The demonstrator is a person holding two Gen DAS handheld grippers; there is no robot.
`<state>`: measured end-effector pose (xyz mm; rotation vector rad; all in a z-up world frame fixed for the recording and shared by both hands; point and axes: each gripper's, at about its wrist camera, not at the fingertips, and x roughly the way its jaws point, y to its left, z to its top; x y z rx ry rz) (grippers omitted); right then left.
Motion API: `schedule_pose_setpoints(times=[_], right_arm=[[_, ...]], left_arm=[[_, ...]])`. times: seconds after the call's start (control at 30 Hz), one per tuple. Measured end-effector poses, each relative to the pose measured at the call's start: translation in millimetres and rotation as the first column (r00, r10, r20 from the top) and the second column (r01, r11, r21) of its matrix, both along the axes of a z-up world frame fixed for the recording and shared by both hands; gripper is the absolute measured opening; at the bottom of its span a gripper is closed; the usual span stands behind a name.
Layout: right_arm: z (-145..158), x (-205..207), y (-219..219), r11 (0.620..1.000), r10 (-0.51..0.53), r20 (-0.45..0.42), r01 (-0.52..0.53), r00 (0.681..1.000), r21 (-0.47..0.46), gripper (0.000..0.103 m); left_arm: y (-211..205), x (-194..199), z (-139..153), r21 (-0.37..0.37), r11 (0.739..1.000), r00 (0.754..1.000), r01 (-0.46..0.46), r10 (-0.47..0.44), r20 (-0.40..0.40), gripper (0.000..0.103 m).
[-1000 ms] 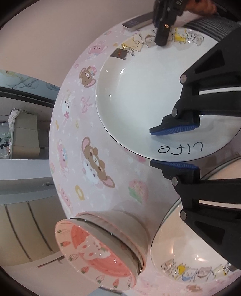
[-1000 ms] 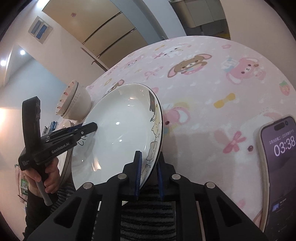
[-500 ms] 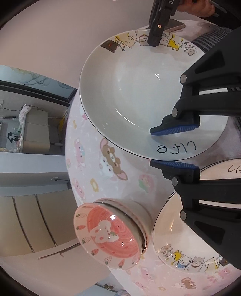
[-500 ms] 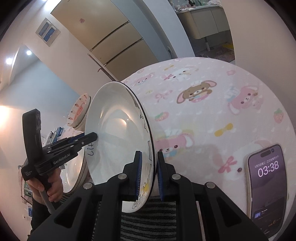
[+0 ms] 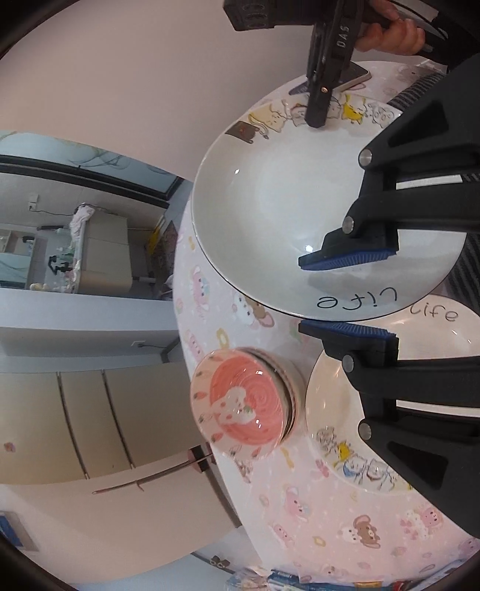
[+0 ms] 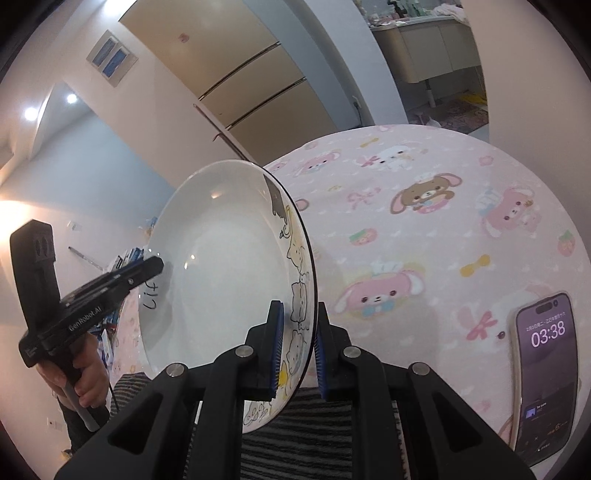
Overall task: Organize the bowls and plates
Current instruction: 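Lift the plate with both grippers and carry it toward the plate stack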
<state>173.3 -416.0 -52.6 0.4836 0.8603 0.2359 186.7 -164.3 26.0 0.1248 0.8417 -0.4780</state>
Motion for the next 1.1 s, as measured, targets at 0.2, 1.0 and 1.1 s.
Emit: schedule_pose_setpoints(times=[0.2, 1.0, 1.1], right_arm=[[5, 3, 25, 0.998, 0.053, -0.005, -0.053, 0.999, 0.029, 0.018], [12, 36, 166, 0.971, 0.215, -0.055, -0.219, 0.975, -0.098, 0.018], [10, 41, 181, 0.964, 0.225, -0.067, -0.232, 0.972, -0.126, 0.018]], left_arm=[[28, -12, 21, -0.025, 0.999, 0.998, -0.034, 0.035, 0.048, 0.025], [171, -32, -10, -0.097, 0.959, 0.964, -0.266, 0.265, -0.026, 0.025], [184, -31, -19, -0.097, 0.954, 0.959, -0.284, 0.281, -0.043, 0.025]])
